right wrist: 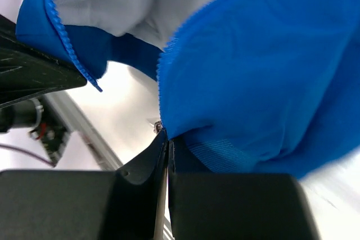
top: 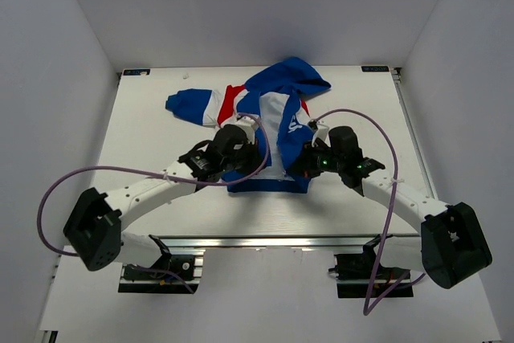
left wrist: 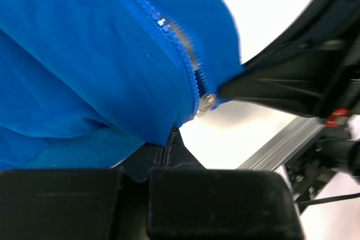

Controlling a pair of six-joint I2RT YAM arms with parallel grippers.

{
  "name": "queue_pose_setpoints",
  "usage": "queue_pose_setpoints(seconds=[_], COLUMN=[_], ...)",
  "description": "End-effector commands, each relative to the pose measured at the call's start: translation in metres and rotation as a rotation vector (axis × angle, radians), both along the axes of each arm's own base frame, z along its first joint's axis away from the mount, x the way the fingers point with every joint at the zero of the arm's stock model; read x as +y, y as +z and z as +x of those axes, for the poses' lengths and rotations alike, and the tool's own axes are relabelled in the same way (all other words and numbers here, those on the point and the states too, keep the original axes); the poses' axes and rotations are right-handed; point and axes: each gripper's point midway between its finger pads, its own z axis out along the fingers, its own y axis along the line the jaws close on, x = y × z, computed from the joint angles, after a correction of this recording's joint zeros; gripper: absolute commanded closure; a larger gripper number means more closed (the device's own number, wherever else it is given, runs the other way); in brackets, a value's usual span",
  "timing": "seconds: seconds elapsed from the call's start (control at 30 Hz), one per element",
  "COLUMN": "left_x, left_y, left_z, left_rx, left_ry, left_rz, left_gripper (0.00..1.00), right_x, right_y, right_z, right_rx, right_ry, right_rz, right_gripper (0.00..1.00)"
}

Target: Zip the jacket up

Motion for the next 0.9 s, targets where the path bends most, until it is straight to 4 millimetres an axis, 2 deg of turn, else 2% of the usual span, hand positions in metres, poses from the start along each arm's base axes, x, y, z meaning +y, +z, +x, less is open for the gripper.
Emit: queue_pose_setpoints(seconds=[0.0, 0.17, 0.4, 0.87], left_x=[-0.013, -0.007, -0.002, -0.007], left_y=[0.036, 0.043, 0.036, 0.039], left_z=[0.003, 0.001, 0.004, 0.001], left_rx=[-0.114, -0.14, -0.111, -0.078], left_ry=[-0.02, 0.014, 0.064, 0.068], left_rz=[-0.168, -0.22, -0.19, -0.235], left_gripper=[1.0, 1.0, 1.0, 1.0], right_x=[0.02, 0.026, 0.027, 0.03], right_y=[0.043, 0.054, 0.054, 0.054], right_z=[0.006, 0.007, 0.006, 0.004], right_rx=[-0.125, -0.157, -0.154, -0.168], right_ry=[0.096, 0.1, 0.099, 0.123], right_rz=[0.13, 0.197, 0.222, 0.244], right_gripper=[1.0, 1.0, 1.0, 1.0])
